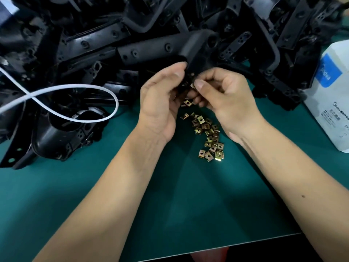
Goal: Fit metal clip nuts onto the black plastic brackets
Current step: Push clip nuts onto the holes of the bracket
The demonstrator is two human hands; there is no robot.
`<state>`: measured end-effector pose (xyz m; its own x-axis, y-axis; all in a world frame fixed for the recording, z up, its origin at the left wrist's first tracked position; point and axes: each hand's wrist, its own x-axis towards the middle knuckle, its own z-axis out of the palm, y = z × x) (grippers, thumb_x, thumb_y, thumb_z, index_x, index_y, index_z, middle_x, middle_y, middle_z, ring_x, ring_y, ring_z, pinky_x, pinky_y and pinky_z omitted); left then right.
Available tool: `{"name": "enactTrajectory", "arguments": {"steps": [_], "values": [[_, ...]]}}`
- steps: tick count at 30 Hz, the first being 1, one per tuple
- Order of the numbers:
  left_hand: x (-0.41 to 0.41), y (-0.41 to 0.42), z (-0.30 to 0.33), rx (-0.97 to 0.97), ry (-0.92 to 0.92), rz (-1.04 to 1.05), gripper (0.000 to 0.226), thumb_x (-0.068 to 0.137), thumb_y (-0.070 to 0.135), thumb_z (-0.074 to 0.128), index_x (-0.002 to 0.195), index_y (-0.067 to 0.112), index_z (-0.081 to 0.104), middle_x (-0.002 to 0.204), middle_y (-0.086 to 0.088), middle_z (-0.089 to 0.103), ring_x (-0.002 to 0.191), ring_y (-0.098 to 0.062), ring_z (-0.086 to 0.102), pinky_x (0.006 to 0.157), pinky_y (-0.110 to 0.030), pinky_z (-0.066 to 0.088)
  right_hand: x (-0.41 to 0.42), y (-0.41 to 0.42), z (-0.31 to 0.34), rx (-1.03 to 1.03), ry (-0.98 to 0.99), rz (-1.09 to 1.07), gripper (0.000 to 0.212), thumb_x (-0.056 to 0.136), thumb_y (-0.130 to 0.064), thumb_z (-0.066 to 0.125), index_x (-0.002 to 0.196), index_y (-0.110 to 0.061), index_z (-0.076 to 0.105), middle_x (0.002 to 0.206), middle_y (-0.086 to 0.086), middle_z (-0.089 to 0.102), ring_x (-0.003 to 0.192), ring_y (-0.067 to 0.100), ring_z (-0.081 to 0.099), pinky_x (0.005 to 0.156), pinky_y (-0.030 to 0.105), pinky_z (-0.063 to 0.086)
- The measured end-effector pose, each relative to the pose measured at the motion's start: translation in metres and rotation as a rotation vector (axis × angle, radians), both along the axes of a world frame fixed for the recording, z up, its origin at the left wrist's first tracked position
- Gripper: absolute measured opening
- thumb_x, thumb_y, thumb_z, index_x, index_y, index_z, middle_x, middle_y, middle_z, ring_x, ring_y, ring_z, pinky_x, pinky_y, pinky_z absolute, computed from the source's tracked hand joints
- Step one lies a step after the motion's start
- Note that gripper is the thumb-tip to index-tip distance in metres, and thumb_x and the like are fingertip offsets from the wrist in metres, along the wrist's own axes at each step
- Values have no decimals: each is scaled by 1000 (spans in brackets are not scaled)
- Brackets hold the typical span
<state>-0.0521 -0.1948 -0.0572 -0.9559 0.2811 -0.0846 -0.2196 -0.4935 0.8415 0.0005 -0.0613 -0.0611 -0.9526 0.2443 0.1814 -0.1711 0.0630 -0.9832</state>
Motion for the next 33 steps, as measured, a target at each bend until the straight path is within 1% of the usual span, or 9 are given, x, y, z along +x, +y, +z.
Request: {"name": "enactTrajectory", "arguments": {"steps": [2, 6, 11, 15, 21, 25, 27, 30, 33], "values": [[1, 1, -1, -15, 2, 10, 22, 93, -2, 64, 94, 12, 80, 97, -16, 75, 82, -23, 68, 81, -35, 58, -2, 3, -1, -38, 16, -43, 11, 99, -2, 65, 96, -10, 72, 76, 1, 73, 71, 13, 65, 68, 24, 53], [0, 0, -3, -23, -42, 36, 21, 90, -3, 71, 85, 15, 81, 83, -7, 76, 67, -12, 67, 64, -22, 54, -3, 8, 0, -52, 72, -87, 15, 93, 1, 71, 100, -12, 75, 80, 1, 75, 74, 14, 68, 72, 24, 55], [-1, 0, -5, -9, -39, 43, 17, 91, -4, 69, 95, 11, 78, 78, -5, 75, 60, -9, 64, 57, -19, 50, -3, 11, 2, -124, 20, -53, 12, 97, 0, 66, 101, -7, 76, 82, 6, 76, 75, 18, 68, 73, 30, 56], [-2, 0, -6, -20, -10, 25, 20, 92, -5, 67, 105, 7, 76, 87, -8, 78, 67, -10, 69, 61, -18, 52, -3, 14, 1, -147, -10, -42, 12, 98, -2, 65, 105, -4, 75, 82, 7, 76, 74, 17, 67, 71, 27, 53], [-4, -2, -7, -22, 26, 11, 21, 93, -7, 66, 108, 4, 75, 91, -9, 79, 74, -12, 73, 64, -19, 54, -3, 16, 1, -137, -23, -25, 12, 97, -2, 67, 102, -7, 76, 83, 9, 77, 73, 17, 67, 69, 26, 53], [-5, -2, -11, -55, 37, 18, 22, 93, -6, 67, 111, 4, 75, 98, -13, 78, 88, -20, 73, 82, -29, 59, -2, 17, 1, 0, -50, 1, 14, 96, -2, 68, 104, -11, 75, 82, 9, 77, 73, 17, 69, 70, 27, 55], [-5, -1, -13, -64, 19, 51, 22, 92, -6, 67, 111, 4, 74, 101, -15, 77, 93, -25, 70, 86, -33, 55, -3, 17, 0, 32, -66, -7, 20, 96, -1, 66, 107, -14, 76, 80, 7, 77, 72, 15, 68, 69, 25, 54], [-7, -1, -13, -55, -8, 73, 23, 92, -6, 69, 112, 5, 74, 103, -16, 76, 92, -24, 68, 80, -28, 55, -3, 16, 1, -63, -82, -55, 20, 99, 1, 61, 108, -10, 76, 81, 7, 76, 72, 15, 68, 67, 25, 53], [-5, -1, -14, -78, 22, 59, 26, 92, -4, 70, 115, 6, 72, 106, -16, 78, 91, -20, 71, 78, -27, 56, -4, 16, 4, -247, -88, -90, 12, 103, -2, 58, 111, -4, 66, 94, 12, 79, 80, 23, 75, 71, 27, 57]]}}
